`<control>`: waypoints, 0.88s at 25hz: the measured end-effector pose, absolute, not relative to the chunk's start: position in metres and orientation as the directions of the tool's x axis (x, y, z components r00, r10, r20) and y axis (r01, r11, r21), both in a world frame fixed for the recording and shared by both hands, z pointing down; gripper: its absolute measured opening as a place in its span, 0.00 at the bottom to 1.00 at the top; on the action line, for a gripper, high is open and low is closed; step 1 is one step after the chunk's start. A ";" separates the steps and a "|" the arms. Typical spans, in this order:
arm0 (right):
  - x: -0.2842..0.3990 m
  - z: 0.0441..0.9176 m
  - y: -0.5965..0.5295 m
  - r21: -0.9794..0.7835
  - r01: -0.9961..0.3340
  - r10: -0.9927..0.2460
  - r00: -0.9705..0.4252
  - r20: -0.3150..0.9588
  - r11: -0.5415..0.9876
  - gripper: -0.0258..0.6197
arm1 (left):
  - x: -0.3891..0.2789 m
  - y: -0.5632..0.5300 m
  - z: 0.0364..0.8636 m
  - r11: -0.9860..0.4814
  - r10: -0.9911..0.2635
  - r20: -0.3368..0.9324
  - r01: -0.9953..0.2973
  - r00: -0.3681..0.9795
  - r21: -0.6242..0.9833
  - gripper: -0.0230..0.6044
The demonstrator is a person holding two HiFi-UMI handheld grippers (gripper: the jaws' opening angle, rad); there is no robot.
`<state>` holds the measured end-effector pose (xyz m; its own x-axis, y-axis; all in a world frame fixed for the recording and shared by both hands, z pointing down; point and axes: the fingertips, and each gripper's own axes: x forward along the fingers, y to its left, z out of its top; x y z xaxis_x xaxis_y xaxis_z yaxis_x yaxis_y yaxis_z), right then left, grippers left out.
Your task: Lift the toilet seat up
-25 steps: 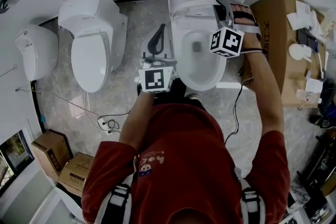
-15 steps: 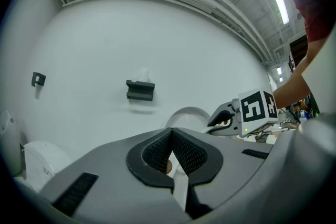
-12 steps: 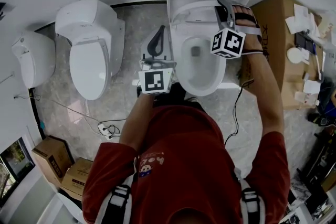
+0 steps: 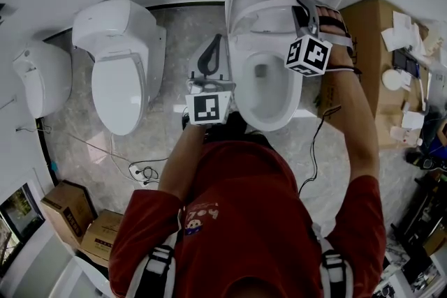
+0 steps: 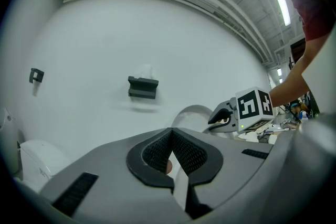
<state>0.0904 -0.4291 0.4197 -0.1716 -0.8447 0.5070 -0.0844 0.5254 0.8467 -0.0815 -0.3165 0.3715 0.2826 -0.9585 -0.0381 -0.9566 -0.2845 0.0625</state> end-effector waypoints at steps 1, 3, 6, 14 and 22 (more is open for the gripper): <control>0.090 0.420 -0.432 0.846 -0.085 -0.845 -0.169 0.508 0.526 0.15 | -0.083 -0.318 0.372 -0.284 -0.959 -0.038 -0.957 0.282 0.061 0.05; 0.090 0.420 -0.437 0.846 -0.085 -0.845 -0.163 0.510 0.527 0.15 | -0.085 -0.320 0.372 -0.282 -0.959 -0.038 -0.958 0.280 0.059 0.05; 0.089 0.420 -0.443 0.845 -0.084 -0.845 -0.154 0.512 0.527 0.15 | -0.089 -0.322 0.373 -0.278 -0.960 -0.036 -0.958 0.276 0.065 0.05; 0.088 0.423 -0.460 0.846 -0.084 -0.848 -0.136 0.513 0.526 0.15 | -0.097 -0.323 0.377 -0.263 -0.965 -0.031 -0.962 0.261 0.071 0.05; 0.086 0.425 -0.474 0.844 -0.069 -0.845 -0.117 0.522 0.531 0.15 | -0.100 -0.319 0.374 -0.252 -0.967 -0.043 -0.965 0.250 0.067 0.05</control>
<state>0.0865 -0.4745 0.4247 -0.1171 -0.8448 0.5221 -0.0694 0.5314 0.8443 -0.1004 -0.3187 0.3741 0.2500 -0.9673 -0.0426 -0.9652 -0.2525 0.0675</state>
